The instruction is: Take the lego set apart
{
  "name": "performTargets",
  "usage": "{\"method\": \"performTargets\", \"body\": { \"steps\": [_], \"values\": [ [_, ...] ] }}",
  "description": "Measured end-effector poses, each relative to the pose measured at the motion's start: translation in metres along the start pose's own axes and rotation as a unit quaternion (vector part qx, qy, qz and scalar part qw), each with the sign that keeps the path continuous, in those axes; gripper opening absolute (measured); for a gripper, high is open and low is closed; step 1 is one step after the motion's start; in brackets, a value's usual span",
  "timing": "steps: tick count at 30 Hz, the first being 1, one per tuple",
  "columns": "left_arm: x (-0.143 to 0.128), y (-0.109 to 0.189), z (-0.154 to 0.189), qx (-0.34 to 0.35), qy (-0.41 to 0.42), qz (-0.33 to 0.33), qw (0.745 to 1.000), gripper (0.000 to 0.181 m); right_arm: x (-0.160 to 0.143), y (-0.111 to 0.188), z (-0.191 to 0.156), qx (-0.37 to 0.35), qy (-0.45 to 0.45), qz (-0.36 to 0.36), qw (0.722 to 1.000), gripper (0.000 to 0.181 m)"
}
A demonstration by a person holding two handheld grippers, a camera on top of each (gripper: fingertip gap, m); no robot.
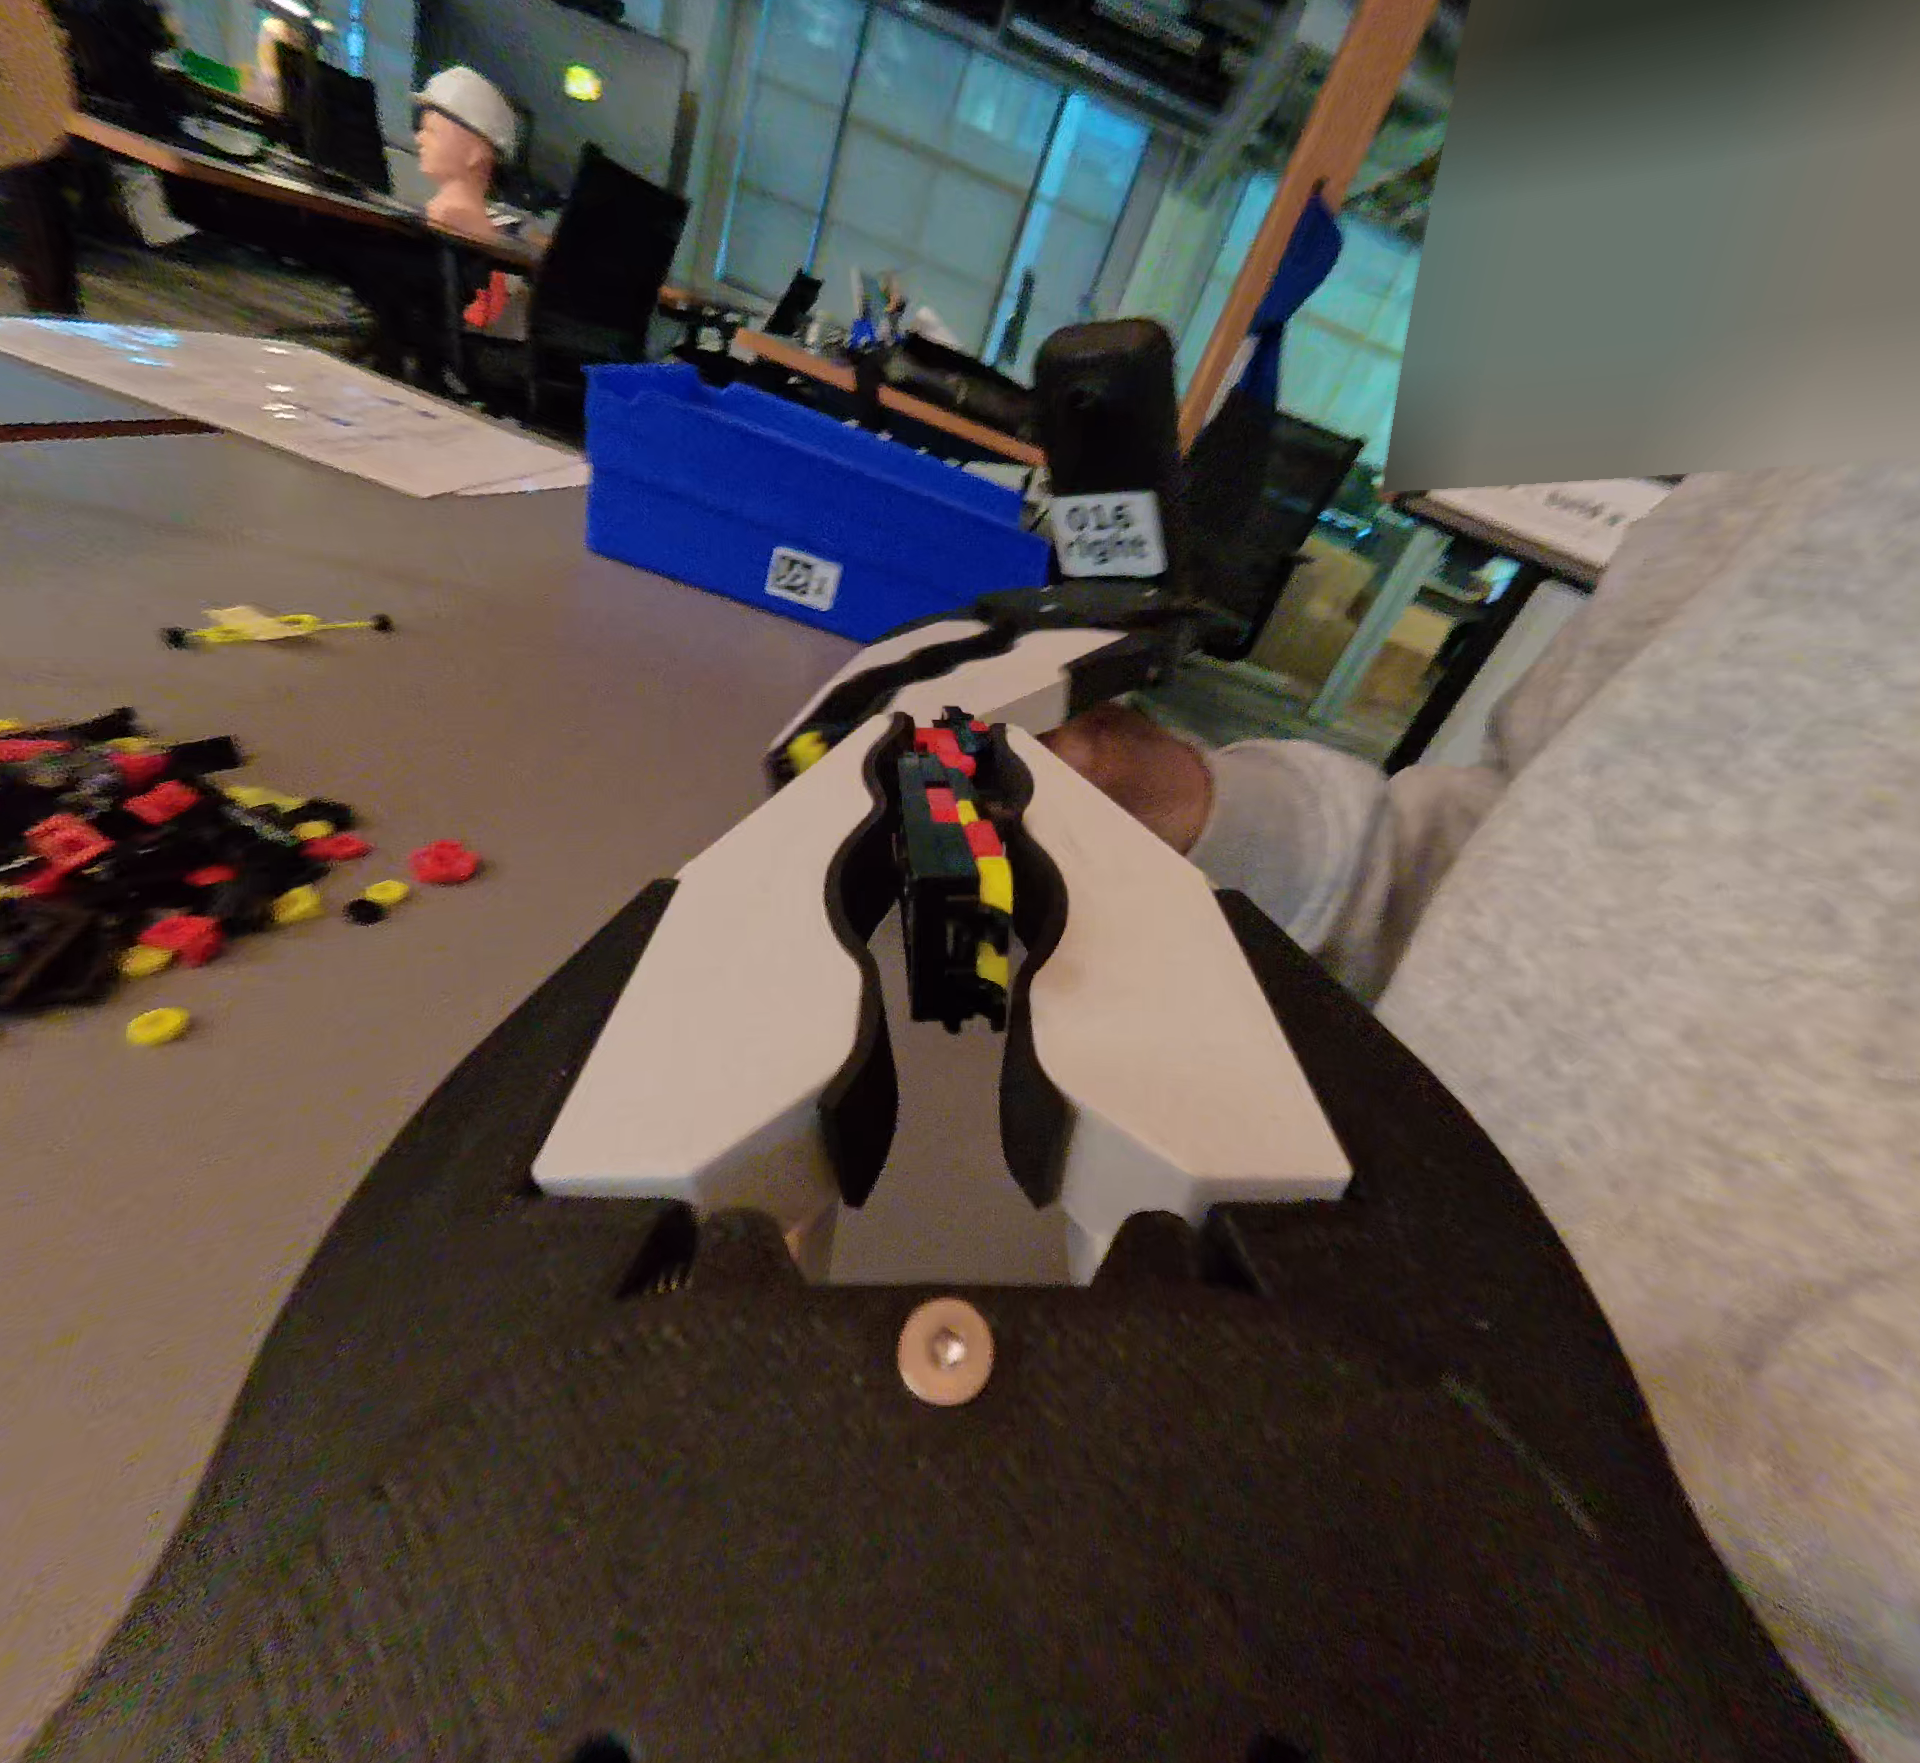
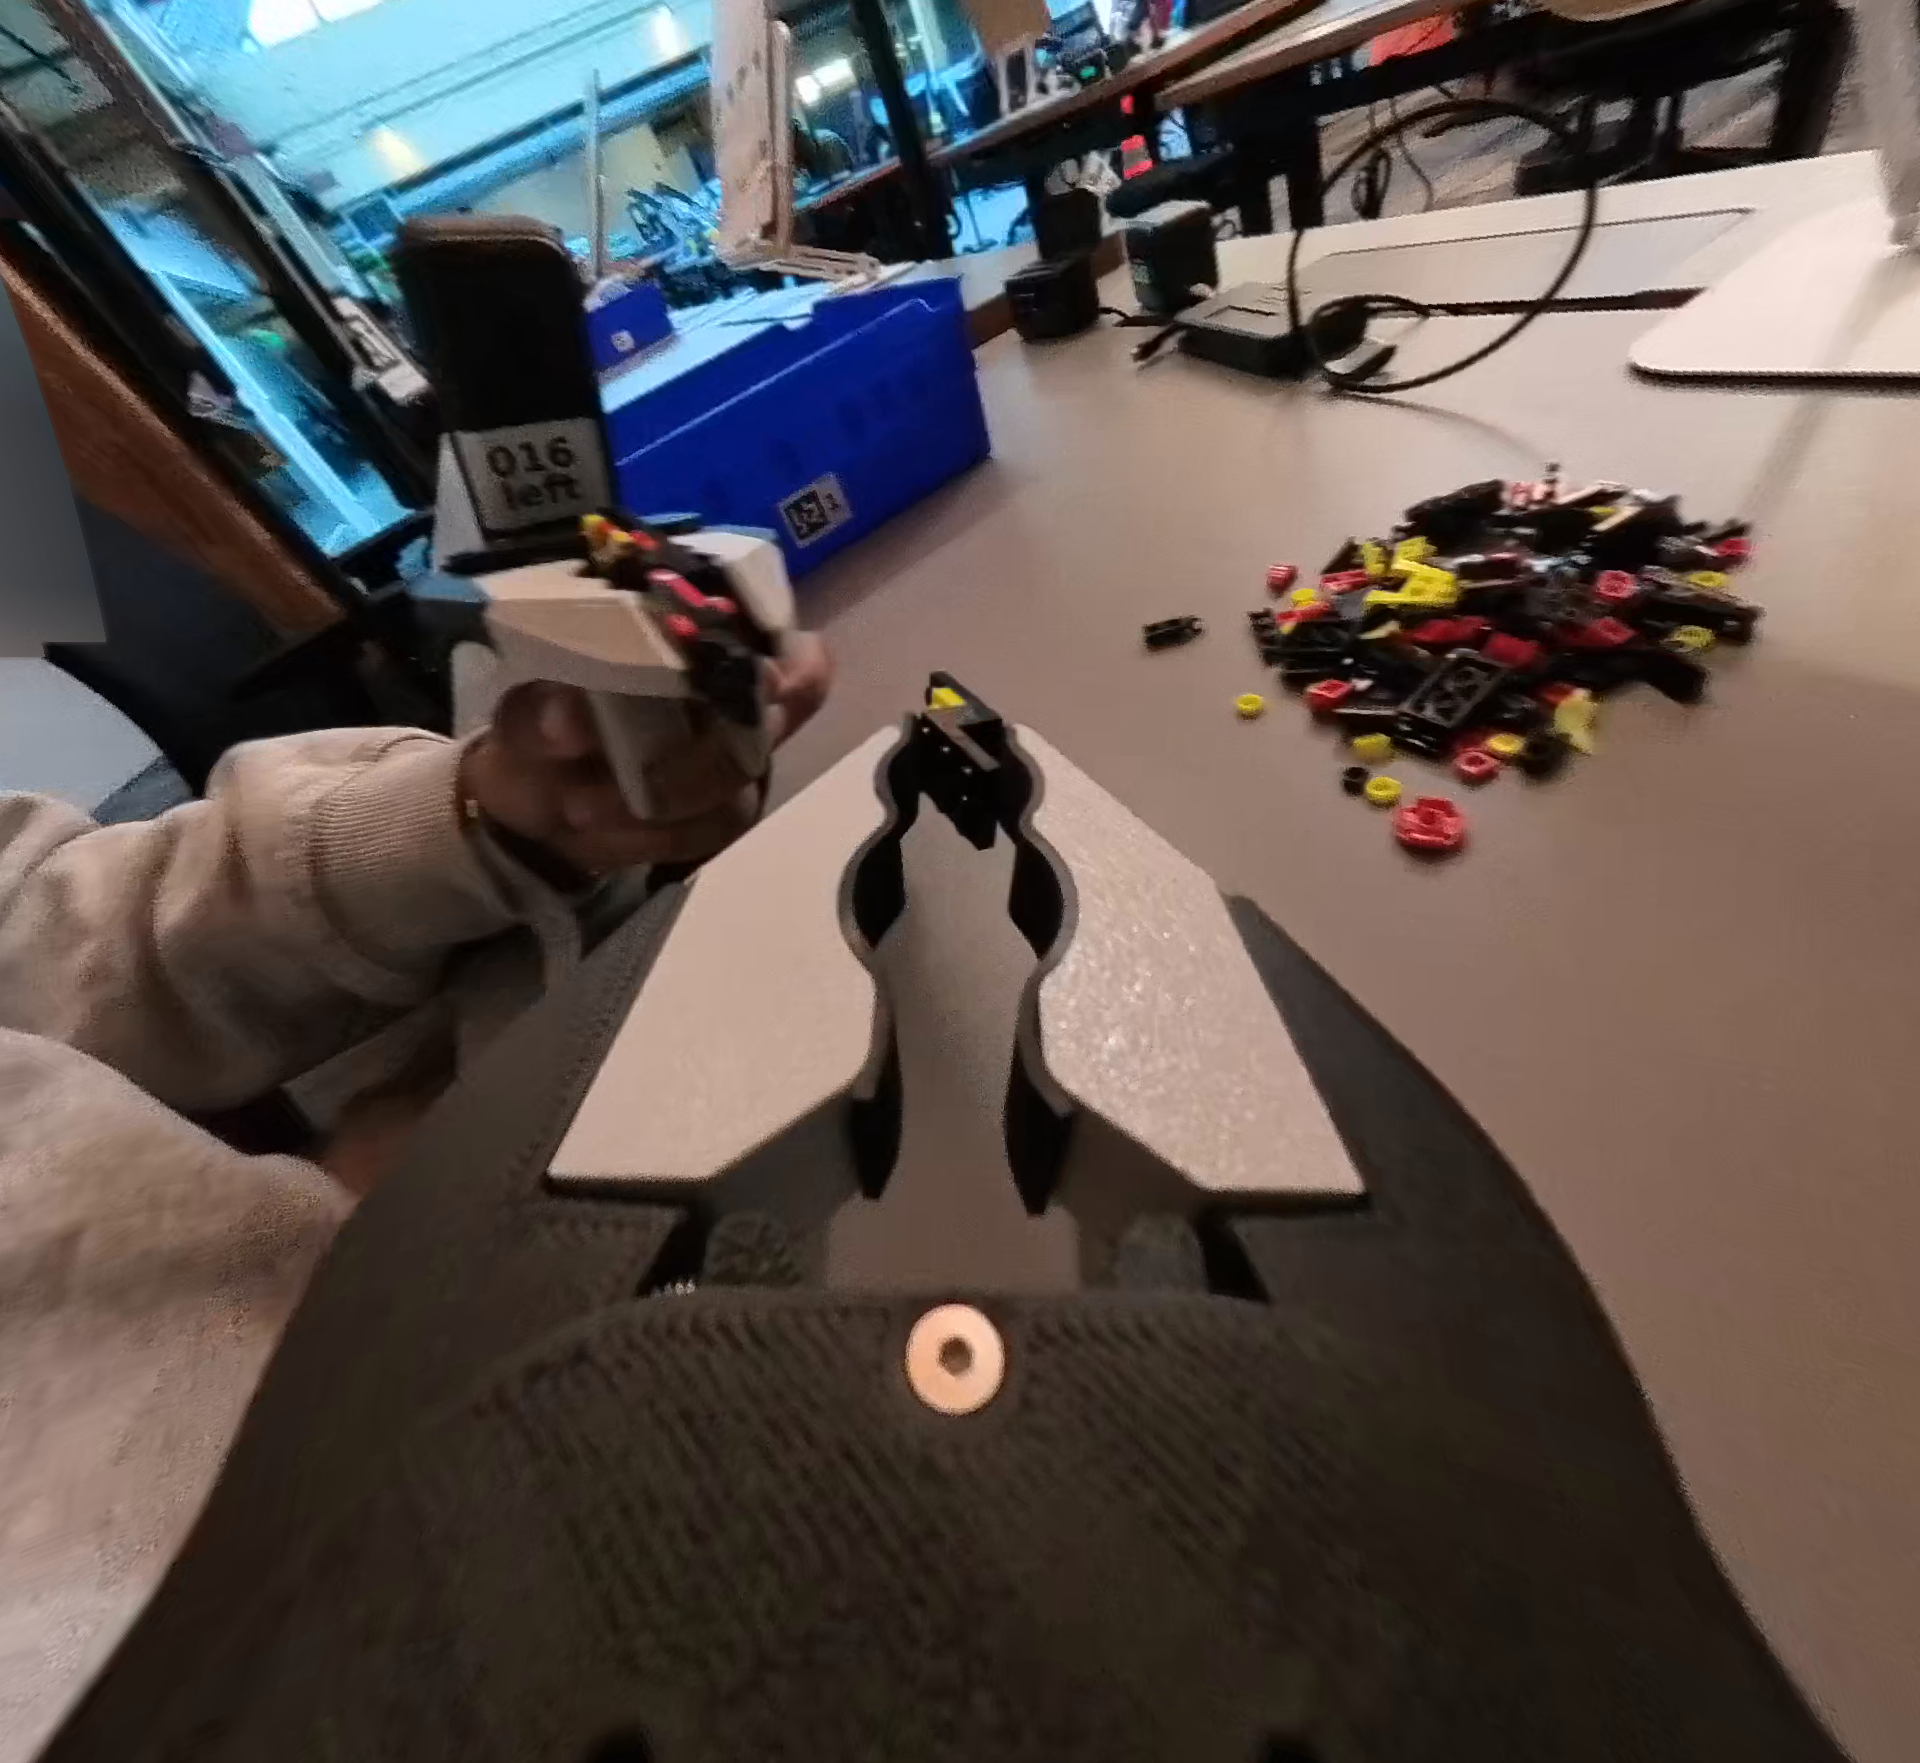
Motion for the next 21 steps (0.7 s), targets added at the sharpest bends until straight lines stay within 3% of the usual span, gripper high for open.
{"method": "performTargets", "body": {
  "steps": [5,9,14,21],
  "values": [
    [-0.007,-0.007,0.0,0.012,0.003,-0.017,1.0,0.012,0.006,0.008,0.011,0.002,-0.045,0.028,0.999,0.013],
    [-0.007,0.004,-0.023,0.059,0.072,-0.018,0.996,0.011,0.001,0.008,0.017,0.017,-0.081,0.024,0.996,0.013],
    [-0.025,0.012,-0.049,0.116,0.178,-0.079,0.974,0.012,-0.002,0.008,0.024,0.024,-0.135,0.024,0.99,0.013],
    [-0.038,0.012,-0.057,0.151,0.213,-0.129,0.957,0.036,-0.009,0.001,0.021,0.018,-0.131,-0.009,0.991,0.013]
  ]
}}
Point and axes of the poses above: each gripper's, where its closed fingertips meet, y back along the fingers, x out of its top, z = x × y across the jaws, the point moved 5 cm from there along y, back along the fingers, and after that the axes turned 2 degrees about y, right-handed, at the moved point
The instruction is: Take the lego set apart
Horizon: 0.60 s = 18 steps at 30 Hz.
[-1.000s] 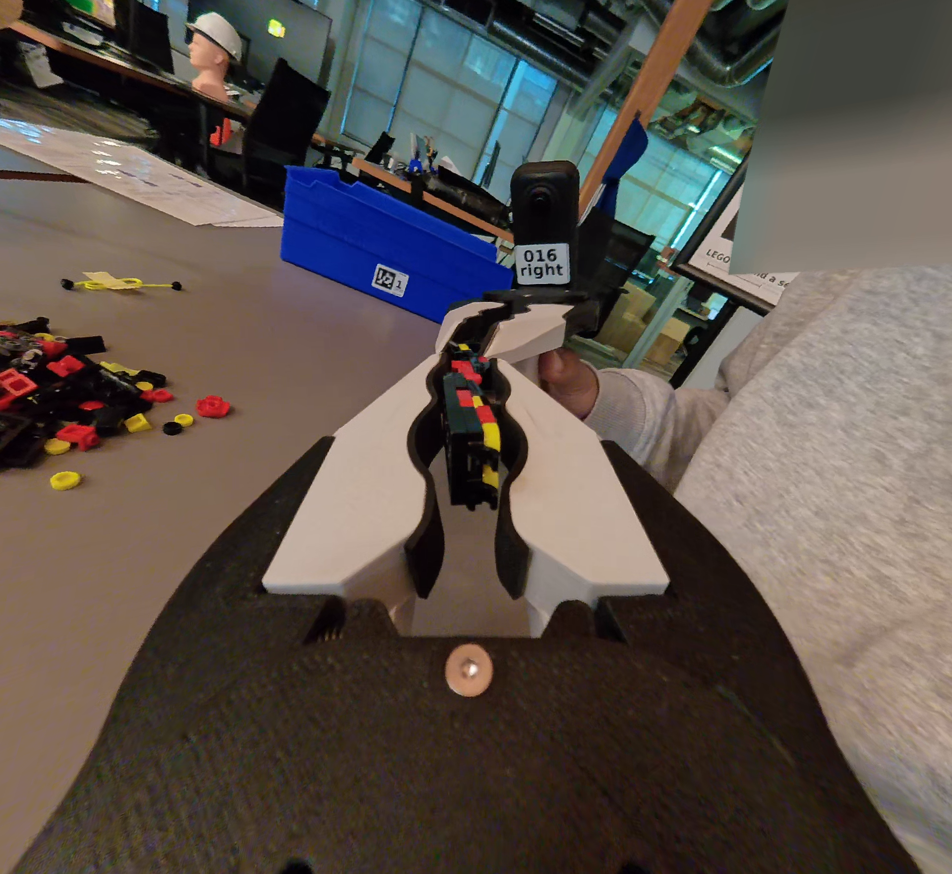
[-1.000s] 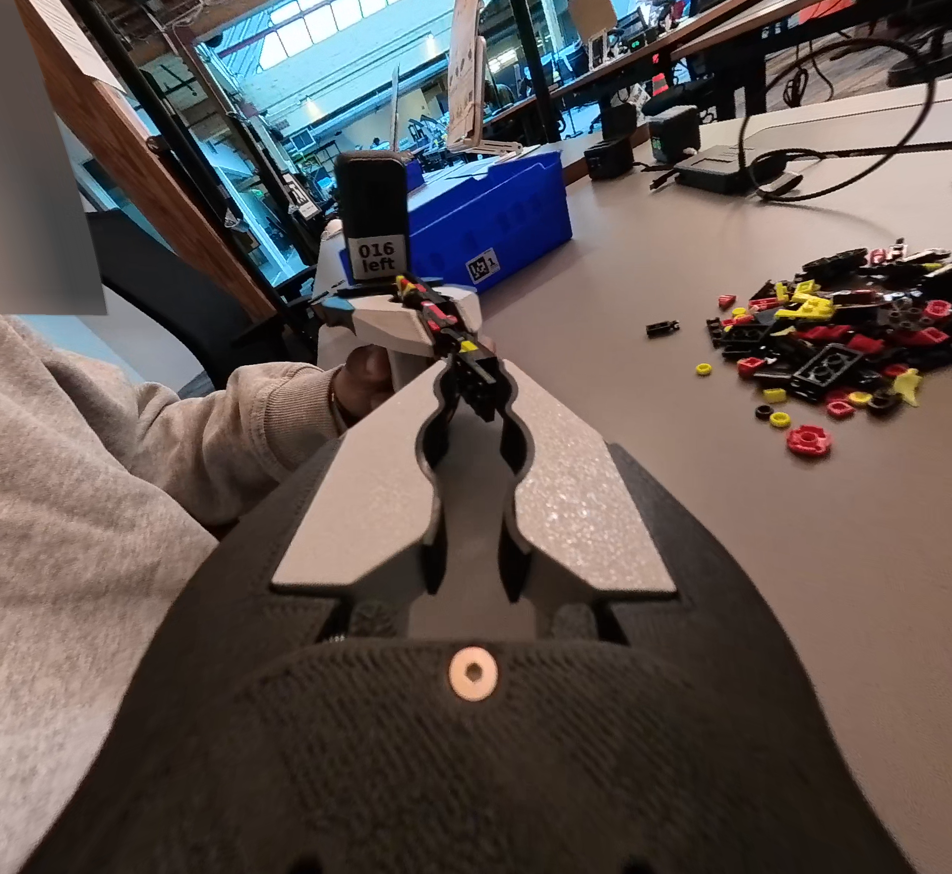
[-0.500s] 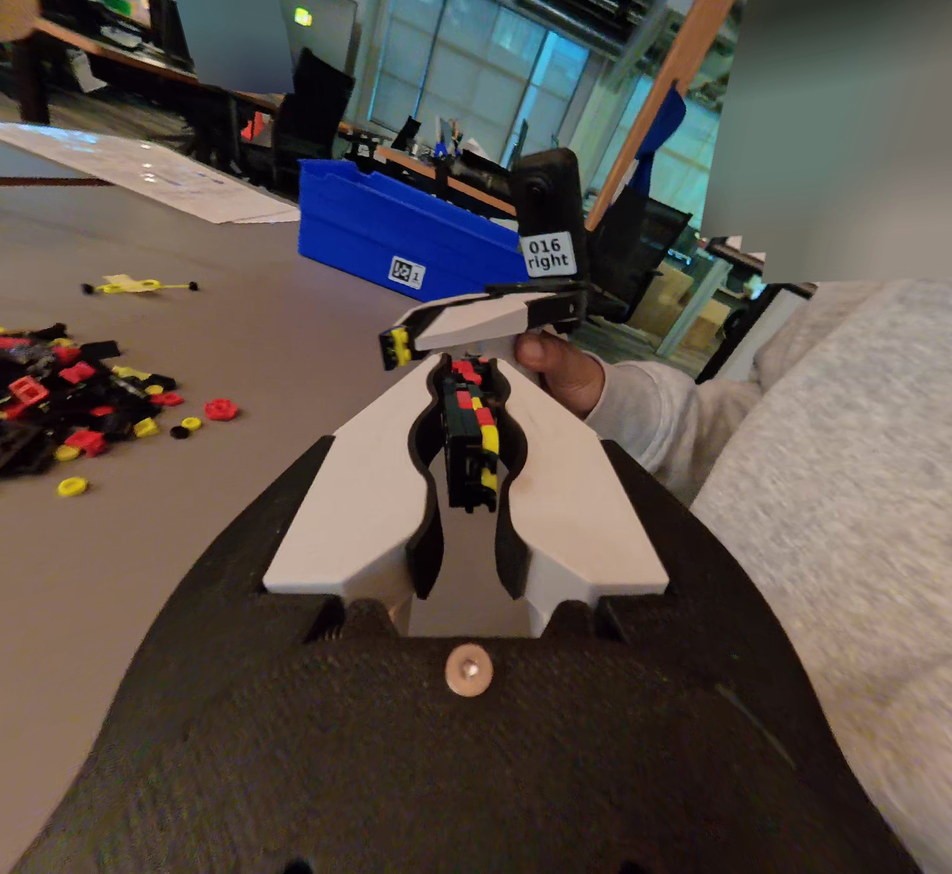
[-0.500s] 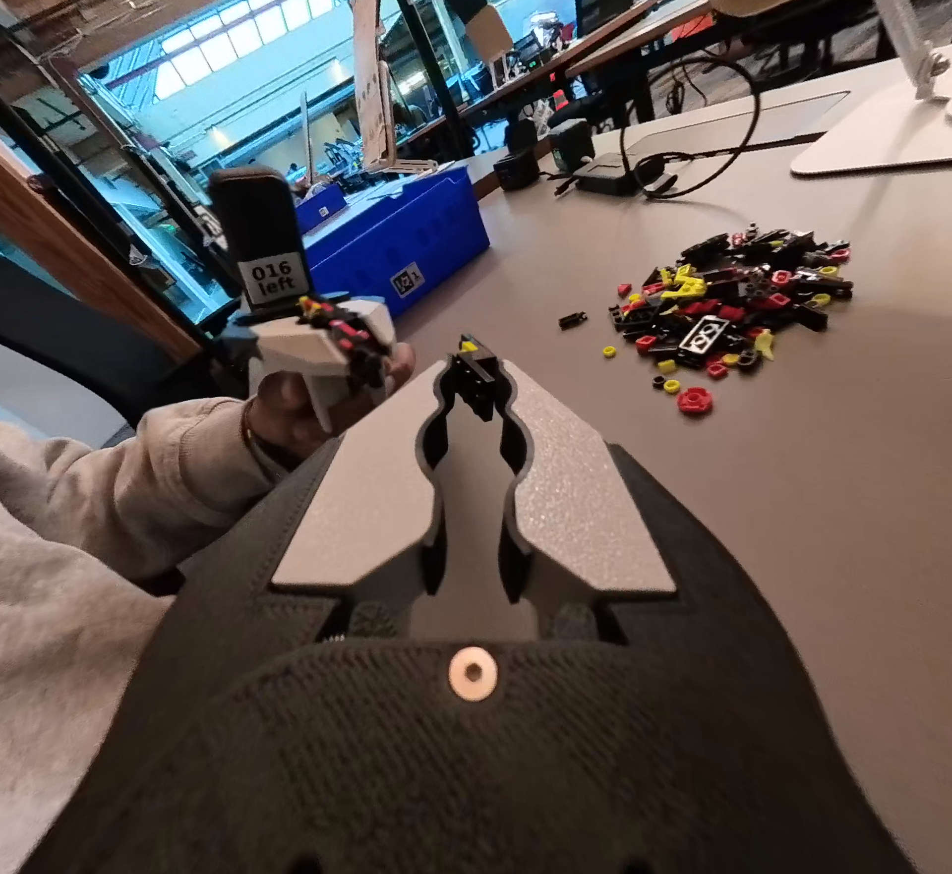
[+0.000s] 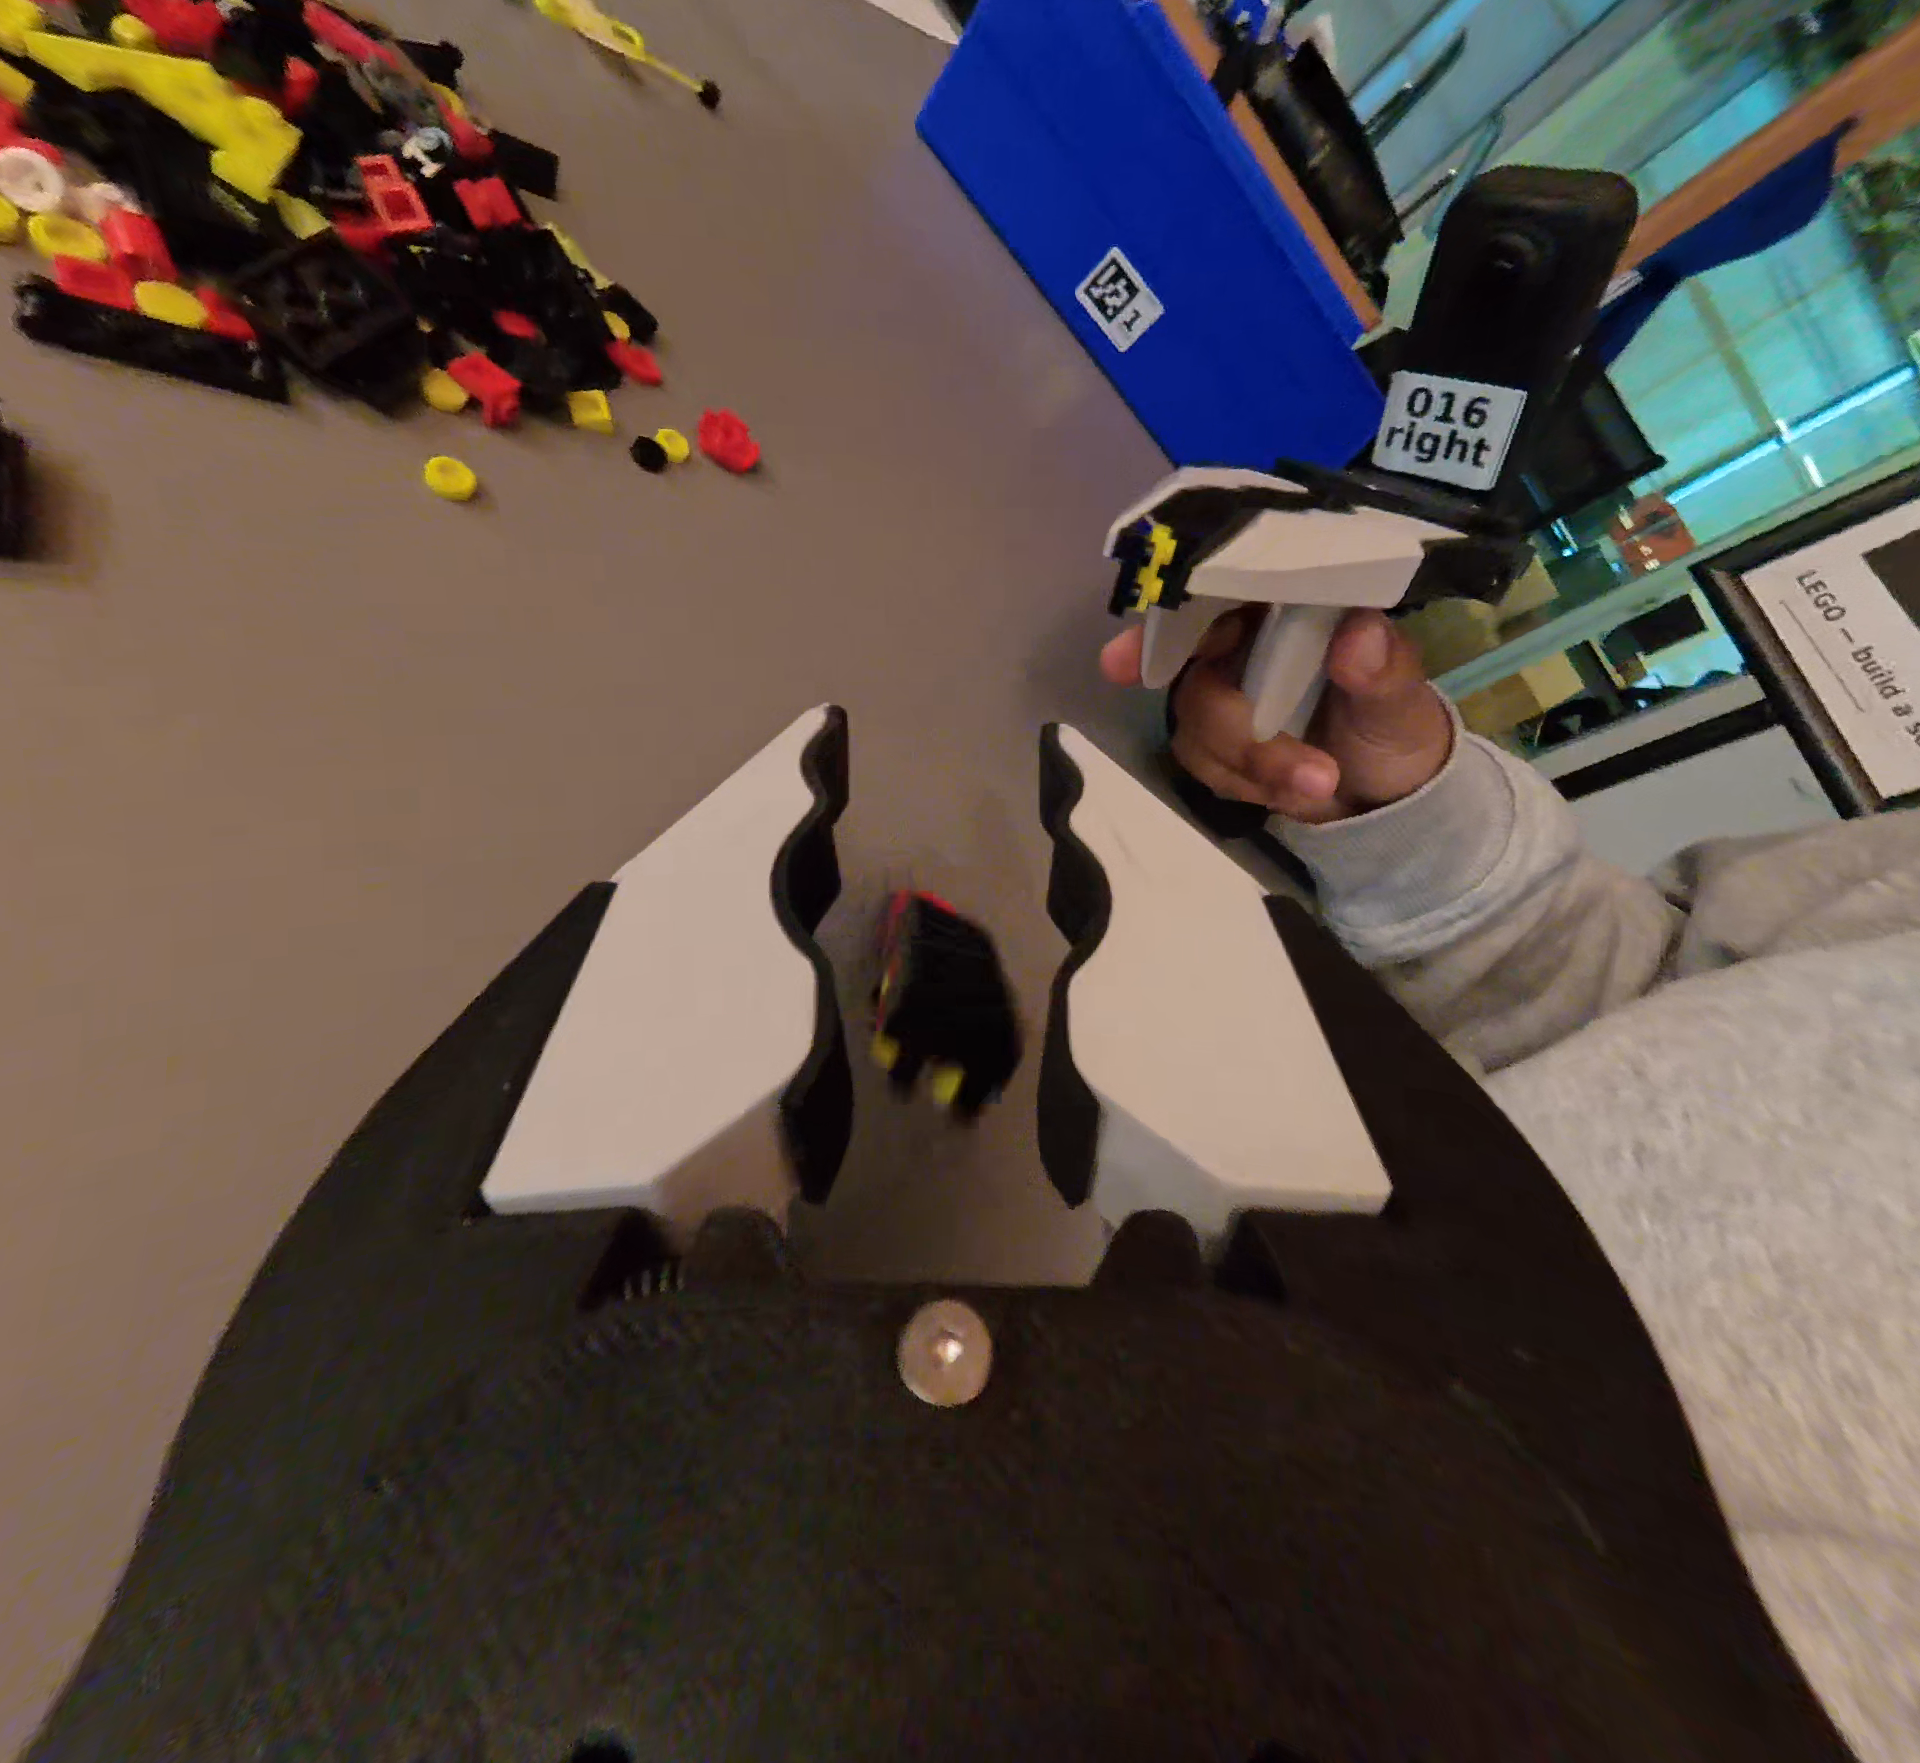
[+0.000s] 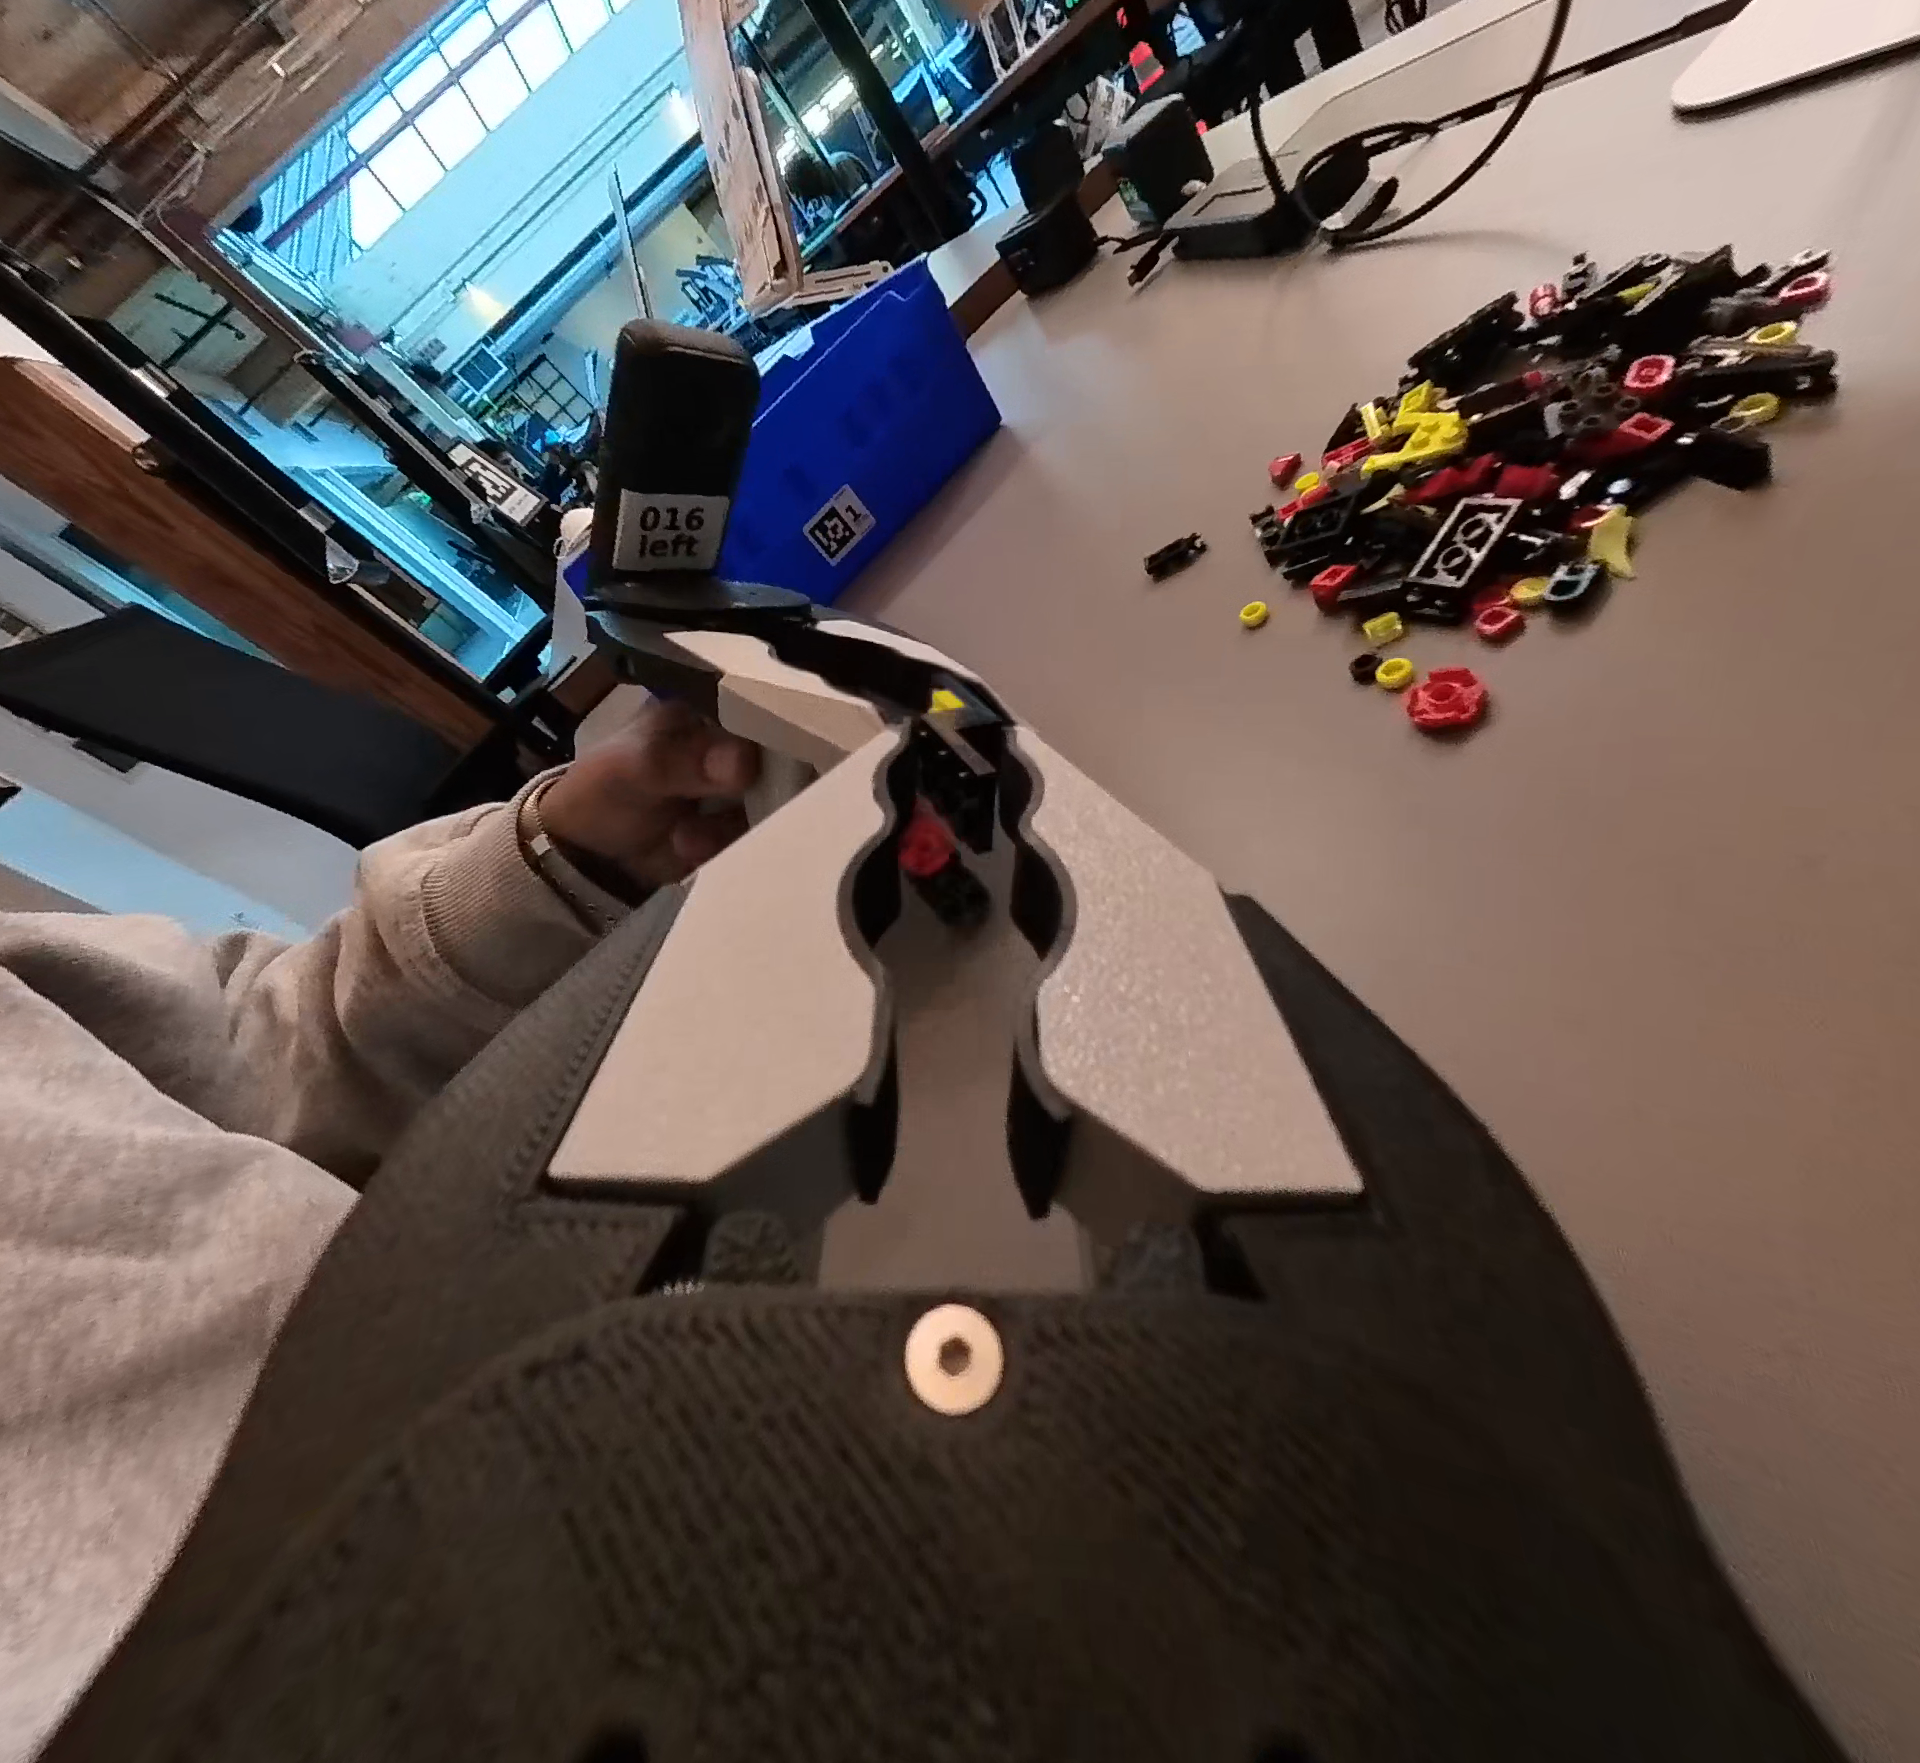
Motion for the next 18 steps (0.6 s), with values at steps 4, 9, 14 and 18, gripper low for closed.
{"method": "performTargets", "body": {
  "steps": [4,9,14,18],
  "values": [
    [0.006,0.006,-0.006,0.02,-0.005,0.019,1.0,0.045,0.0,0.0,0.001,0.0,-0.006,0.0,1.0,0.012],
    [0.013,0.017,0.007,-0.007,-0.074,0.047,0.996,0.039,0.0,0.001,0.003,0.011,-0.027,0.011,1.0,0.013],
    [0.007,0.013,0.036,-0.091,-0.135,0.048,0.986,0.038,-0.005,-0.005,-0.007,0.068,-0.061,-0.001,0.996,0.012],
    [-0.005,0.01,0.054,-0.104,-0.239,0.032,0.965,0.043,-0.007,-0.01,-0.023,0.189,-0.228,0.002,0.955,0.012]
  ]
}}
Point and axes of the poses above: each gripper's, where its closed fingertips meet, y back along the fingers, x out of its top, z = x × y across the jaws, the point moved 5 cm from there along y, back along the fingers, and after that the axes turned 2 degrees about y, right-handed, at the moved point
